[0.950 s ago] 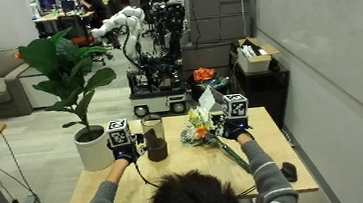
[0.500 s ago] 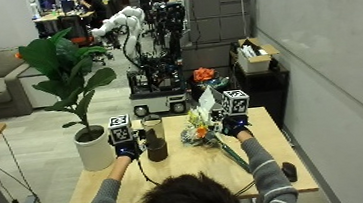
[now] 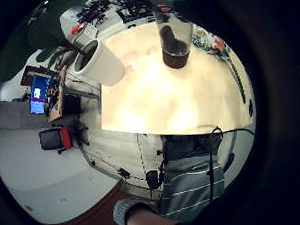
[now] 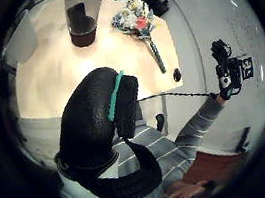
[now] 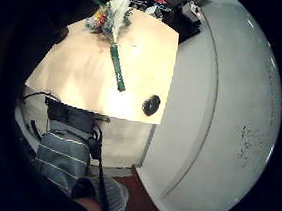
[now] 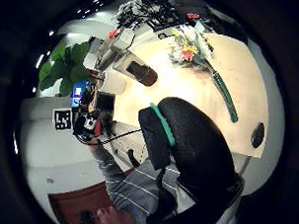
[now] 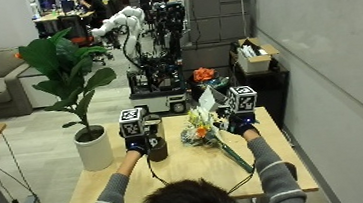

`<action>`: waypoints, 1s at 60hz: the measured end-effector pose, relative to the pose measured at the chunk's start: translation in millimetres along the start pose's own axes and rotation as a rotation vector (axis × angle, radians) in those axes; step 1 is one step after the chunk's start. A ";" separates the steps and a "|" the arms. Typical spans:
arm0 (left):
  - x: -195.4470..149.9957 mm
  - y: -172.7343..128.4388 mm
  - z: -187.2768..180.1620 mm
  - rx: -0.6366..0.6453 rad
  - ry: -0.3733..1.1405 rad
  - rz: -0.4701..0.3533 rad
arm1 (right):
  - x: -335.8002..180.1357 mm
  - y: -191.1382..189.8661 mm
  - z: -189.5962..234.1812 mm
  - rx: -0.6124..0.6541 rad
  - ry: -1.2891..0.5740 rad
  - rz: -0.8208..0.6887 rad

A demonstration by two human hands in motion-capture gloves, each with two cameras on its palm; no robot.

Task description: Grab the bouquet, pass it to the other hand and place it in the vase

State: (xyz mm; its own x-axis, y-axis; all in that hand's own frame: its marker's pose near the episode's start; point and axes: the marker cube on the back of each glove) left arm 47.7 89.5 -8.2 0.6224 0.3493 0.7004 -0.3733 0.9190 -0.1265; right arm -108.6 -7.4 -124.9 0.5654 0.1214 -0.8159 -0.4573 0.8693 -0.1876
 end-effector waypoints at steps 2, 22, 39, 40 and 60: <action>2.2 0.0 -1.1 0.002 -0.004 0.001 | 1.9 -0.9 -1.4 0.001 0.000 0.008; 9.0 2.4 2.4 -0.018 -0.008 0.014 | 35.0 -24.3 -8.7 0.051 -0.072 0.145; 12.3 -1.3 15.5 -0.019 0.017 0.029 | 79.3 -59.4 26.2 0.016 -0.125 0.261; 12.1 -3.7 17.8 -0.019 0.020 0.030 | 82.1 -61.8 30.6 0.010 -0.125 0.267; 21.5 28.4 16.3 -0.065 0.078 0.083 | 122.9 -59.8 148.7 -0.053 -0.119 0.530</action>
State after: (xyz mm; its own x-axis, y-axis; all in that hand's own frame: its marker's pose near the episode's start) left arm 39.2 120.1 14.8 0.6434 0.4357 0.6294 -0.3823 0.8952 -0.2289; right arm 90.3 26.7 -132.5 0.3202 0.5920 -0.7396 -0.7330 0.6494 0.2025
